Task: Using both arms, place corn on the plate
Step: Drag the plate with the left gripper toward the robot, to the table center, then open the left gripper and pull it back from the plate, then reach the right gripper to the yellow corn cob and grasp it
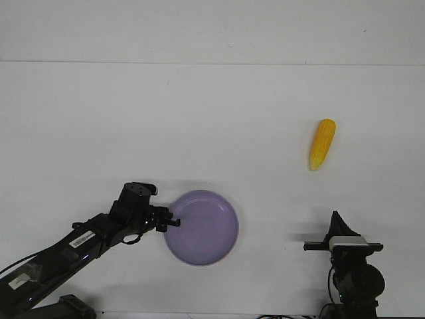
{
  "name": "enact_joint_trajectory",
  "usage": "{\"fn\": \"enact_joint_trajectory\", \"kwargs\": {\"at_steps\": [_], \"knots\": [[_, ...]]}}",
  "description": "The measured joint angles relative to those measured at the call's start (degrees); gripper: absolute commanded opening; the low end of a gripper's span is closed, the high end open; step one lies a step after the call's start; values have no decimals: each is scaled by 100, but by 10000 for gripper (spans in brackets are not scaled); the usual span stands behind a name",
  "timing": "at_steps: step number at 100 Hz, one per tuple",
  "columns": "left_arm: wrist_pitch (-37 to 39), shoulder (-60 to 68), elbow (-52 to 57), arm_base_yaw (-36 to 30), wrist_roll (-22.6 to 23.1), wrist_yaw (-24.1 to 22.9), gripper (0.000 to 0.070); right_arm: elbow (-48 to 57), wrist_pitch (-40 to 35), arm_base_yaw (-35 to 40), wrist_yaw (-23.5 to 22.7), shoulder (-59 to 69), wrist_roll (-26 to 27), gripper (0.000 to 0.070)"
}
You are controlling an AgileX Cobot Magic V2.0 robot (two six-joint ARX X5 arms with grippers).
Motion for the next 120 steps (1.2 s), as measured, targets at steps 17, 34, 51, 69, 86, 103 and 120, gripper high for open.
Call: {"fn": "enact_joint_trajectory", "kwargs": {"at_steps": [17,34,51,69,86,103,120], "knots": [[33,-109,0,0,44,-127,489,0,0,0,0,0,0,10],[140,-791,0,4,284,-345,489,0,0,0,0,0,0,10],[138,-2072,0,98,466,-485,489,0,2,0,2,0,-63,10],[-813,-3882,-9,111,669,-1217,488,0,11,0,-2,0,-61,10],[-1438,-5497,-437,114,741,-1484,487,0,-42,0,-179,0,527,9],[-1641,-5904,-627,114,654,-1473,488,0,214,0,-177,0,1224,6],[-1613,-5875,-625,114,586,-1473,488,352,439,0,-162,61,1978,1]]}}
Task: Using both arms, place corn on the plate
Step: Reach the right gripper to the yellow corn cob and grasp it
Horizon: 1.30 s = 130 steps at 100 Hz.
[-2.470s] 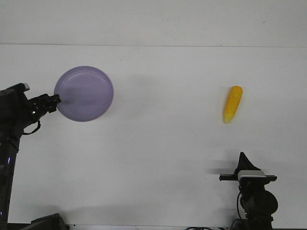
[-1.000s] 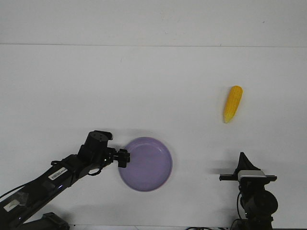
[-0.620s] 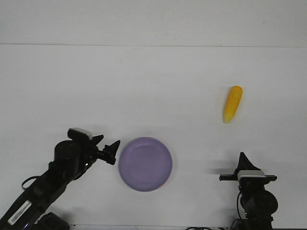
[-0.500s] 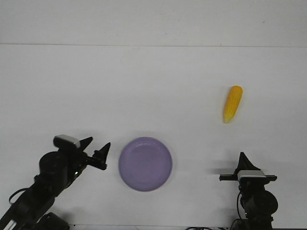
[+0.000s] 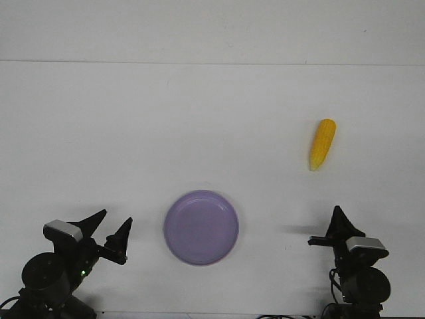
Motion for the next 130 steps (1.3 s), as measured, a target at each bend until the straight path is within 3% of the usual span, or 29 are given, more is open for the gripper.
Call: {"fn": "enact_joint_trajectory", "kwargs": {"at_steps": [9,13,17,25,30,60,93,108,130], "knots": [[-4,20,0,0,-7,0,488,809,-131,0,232,389,81,5],[-4,24,0,0,-7,0,487,1231,-254,0,313,632,35,46],[-2,24,0,0,-7,0,487,1644,-413,0,321,918,-83,174],[-4,24,0,0,-7,-2,487,2389,-785,0,326,1659,-407,531],[-4,24,0,0,-4,0,488,2804,-1045,0,328,2203,-562,621],[-4,24,0,0,-7,0,487,4813,-1934,-39,341,5779,-813,620],[-9,24,0,0,-7,0,487,7331,-2924,-223,326,9724,-645,614],[-9,24,0,0,-7,0,487,8299,-3154,-223,485,10758,-619,534],[-13,24,0,0,-7,0,487,8832,-3230,-264,651,11387,-577,533]]}}
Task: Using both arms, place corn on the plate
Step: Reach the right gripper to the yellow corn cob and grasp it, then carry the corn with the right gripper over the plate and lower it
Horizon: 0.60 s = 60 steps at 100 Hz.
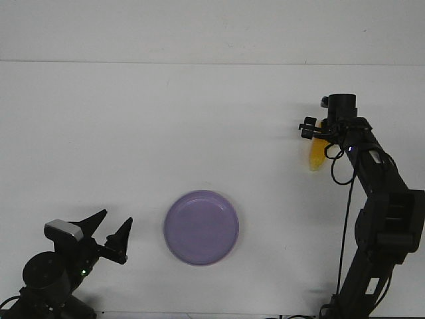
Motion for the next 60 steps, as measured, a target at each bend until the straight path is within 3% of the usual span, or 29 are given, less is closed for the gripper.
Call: {"fn": "enact_joint_trajectory", "kwargs": {"at_steps": [10,25,41,60], "knots": [[-7,0,0,0,2,-2,487,0,-59,-9,0,149,59,527],[-17,0,0,0,0,-4,487,0,-131,-52,0,238,81,402],[-24,0,0,0,0,-4,487,0,-188,-76,-2,238,107,126],[-31,0,0,0,2,-4,487,0,-284,-109,-214,186,107,119]]}}
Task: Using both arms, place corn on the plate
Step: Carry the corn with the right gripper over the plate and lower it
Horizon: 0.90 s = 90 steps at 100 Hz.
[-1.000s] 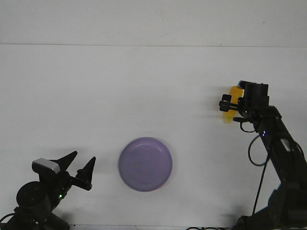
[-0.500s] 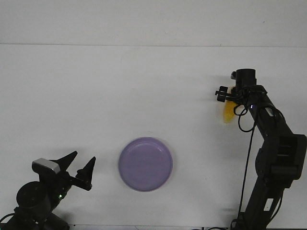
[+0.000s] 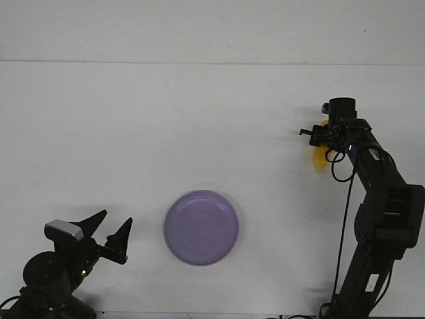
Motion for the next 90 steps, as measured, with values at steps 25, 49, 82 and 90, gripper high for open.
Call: {"fn": "enact_joint_trajectory", "kwargs": {"at_steps": [25,49,82,90], "knots": [[0,0,0,0,-2,0,488,-17,-258,9,-385,-1113,-280,119],[7,0,0,0,0,0,488,-7,-719,474,-612,-3104,-546,119],[50,0,0,0,0,0,488,-1141,-925,2428,-855,-4789,-551,119],[57,0,0,0,0,0,488,-1679,-682,3110,-831,-4802,-481,119]]}}
